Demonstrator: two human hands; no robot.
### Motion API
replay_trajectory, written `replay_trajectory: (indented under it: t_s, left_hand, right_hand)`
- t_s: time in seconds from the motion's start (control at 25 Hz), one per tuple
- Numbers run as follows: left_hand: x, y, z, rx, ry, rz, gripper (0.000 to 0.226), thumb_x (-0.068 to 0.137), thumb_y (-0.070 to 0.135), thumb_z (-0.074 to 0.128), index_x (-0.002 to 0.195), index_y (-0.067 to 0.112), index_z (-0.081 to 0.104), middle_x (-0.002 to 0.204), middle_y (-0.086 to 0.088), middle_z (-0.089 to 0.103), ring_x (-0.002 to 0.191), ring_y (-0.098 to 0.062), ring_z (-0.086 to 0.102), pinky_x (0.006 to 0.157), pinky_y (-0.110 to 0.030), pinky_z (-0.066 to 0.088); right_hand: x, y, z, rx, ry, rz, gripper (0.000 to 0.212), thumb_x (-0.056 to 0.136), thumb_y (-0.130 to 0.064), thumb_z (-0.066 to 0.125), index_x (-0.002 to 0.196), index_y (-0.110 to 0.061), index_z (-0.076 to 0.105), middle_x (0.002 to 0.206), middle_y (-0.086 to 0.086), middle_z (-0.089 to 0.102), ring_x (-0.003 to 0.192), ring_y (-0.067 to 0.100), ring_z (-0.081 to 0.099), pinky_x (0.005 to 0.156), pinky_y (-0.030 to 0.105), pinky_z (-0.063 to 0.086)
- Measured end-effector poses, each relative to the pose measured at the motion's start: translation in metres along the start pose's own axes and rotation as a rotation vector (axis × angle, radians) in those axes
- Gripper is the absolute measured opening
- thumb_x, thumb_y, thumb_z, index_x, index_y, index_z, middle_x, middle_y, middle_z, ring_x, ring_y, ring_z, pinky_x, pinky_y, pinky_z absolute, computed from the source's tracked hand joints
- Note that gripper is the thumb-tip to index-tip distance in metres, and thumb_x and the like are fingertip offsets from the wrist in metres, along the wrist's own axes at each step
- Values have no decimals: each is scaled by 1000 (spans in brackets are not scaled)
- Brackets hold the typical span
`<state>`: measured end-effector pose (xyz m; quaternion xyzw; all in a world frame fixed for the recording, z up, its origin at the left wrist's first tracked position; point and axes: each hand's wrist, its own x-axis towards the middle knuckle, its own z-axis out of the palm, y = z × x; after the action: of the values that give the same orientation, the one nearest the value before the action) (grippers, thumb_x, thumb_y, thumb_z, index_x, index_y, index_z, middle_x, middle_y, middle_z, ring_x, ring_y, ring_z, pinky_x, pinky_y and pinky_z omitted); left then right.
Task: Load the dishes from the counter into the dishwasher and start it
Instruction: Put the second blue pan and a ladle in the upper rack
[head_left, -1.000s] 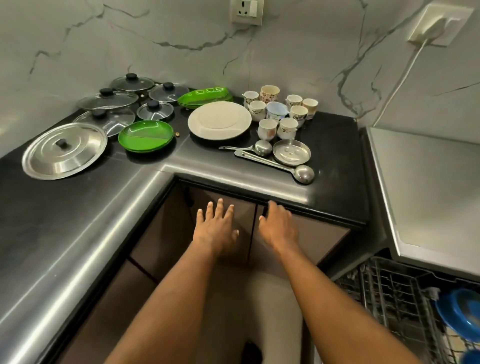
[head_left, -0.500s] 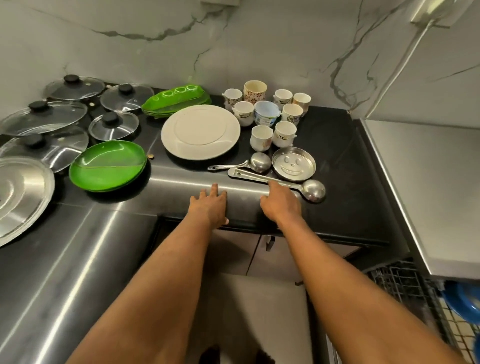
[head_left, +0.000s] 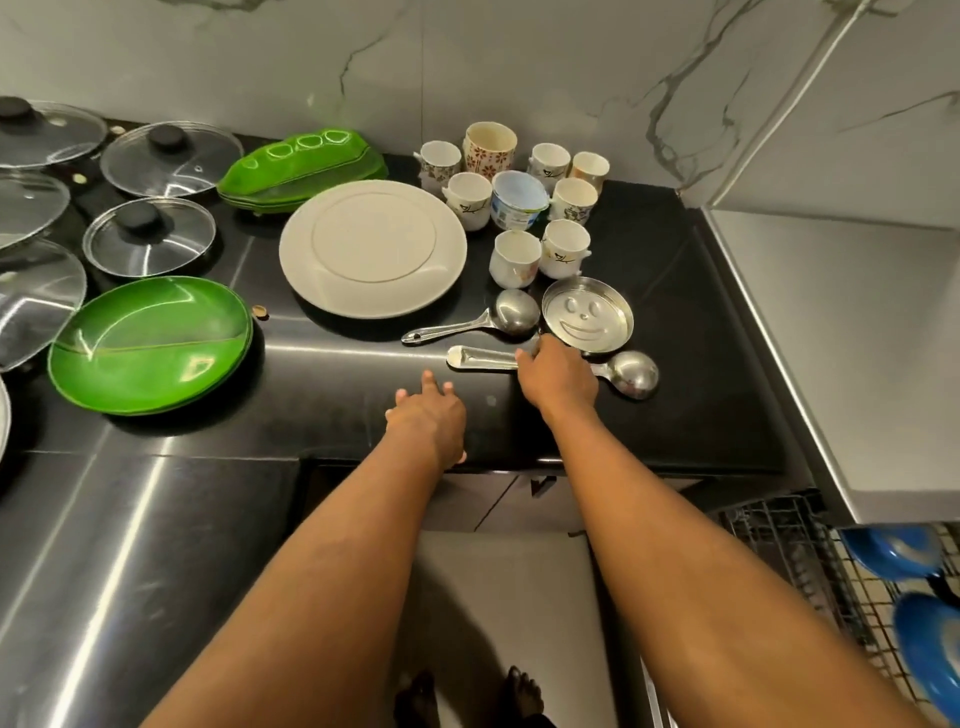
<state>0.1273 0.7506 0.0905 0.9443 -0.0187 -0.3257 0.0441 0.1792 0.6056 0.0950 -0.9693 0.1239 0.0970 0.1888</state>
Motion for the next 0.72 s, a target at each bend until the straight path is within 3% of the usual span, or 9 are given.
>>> replay_trajectory:
  t_s: [0.12, 0.24, 0.4, 0.56, 0.72]
  left_hand:
    - [-1, -2, 4, 38, 10, 20, 97, 93, 39, 65, 156, 7, -1, 162, -19, -11, 145, -52, 11, 115, -54, 29]
    - [1, -4, 4, 58, 14, 24, 98, 92, 41, 64, 156, 7, -1, 162, -20, -9, 144, -52, 13, 115, -54, 30]
    - [2, -3, 5, 37, 20, 38, 97, 93, 40, 64, 156, 6, -2, 162, -21, -9, 144, -52, 13, 115, -55, 29]
    - [-1, -3, 5, 30, 40, 42, 96, 93, 40, 64, 156, 4, -1, 162, -21, -8, 144, -53, 13, 114, -55, 30]
    - [-2, -2, 5, 57, 45, 42, 97, 93, 41, 63, 156, 4, -1, 162, -21, -8, 144, -53, 14, 115, -55, 29]
  right_hand:
    - [-14, 3, 4, -61, 69, 76, 42, 96, -46, 49, 121, -13, 55, 120, 12, 61, 111, 33, 58, 83, 39, 45]
    - [-26, 13, 2, -58, 100, 187, 33, 93, -35, 53, 119, -14, 55, 120, 11, 62, 110, 31, 59, 80, 38, 46]
    - [-36, 25, -9, 110, 81, 364, 36, 88, -23, 57, 123, -12, 53, 122, 12, 60, 112, 33, 58, 84, 38, 48]
    - [-46, 36, -13, 269, 167, 479, 51, 86, -20, 61, 131, -8, 40, 126, 16, 58, 115, 36, 57, 87, 42, 49]
    - [-56, 48, -16, 213, 189, 498, 44, 86, -20, 63, 125, -5, 49, 124, 14, 60, 112, 34, 60, 81, 39, 50]
